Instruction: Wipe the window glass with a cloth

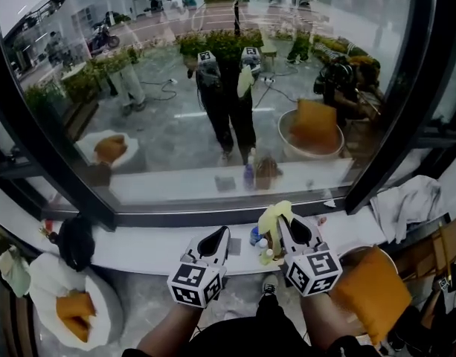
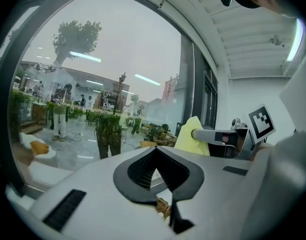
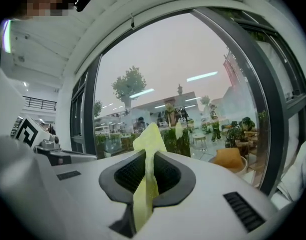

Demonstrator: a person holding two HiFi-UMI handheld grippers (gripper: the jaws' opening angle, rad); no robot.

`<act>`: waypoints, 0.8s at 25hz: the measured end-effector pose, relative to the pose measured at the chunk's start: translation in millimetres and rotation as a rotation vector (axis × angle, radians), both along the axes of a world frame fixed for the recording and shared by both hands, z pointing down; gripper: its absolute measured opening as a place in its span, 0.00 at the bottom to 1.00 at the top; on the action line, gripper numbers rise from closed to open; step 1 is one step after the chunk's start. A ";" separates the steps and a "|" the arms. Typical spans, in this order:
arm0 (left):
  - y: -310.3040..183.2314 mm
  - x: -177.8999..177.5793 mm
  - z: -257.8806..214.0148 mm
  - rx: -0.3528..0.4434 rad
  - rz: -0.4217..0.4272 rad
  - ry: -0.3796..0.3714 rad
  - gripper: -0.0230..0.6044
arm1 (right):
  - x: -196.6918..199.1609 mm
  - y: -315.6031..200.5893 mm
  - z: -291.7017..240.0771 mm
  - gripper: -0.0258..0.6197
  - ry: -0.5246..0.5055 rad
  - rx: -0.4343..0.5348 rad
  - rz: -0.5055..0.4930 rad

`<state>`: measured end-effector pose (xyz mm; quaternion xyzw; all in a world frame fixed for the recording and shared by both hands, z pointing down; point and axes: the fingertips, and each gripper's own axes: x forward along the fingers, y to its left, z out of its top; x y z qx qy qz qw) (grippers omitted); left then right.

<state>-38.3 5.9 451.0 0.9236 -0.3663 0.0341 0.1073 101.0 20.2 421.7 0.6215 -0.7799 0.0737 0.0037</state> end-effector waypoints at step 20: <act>31.4 -26.9 0.5 0.005 0.022 0.027 0.05 | -37.8 35.3 7.7 0.12 0.029 -0.027 0.006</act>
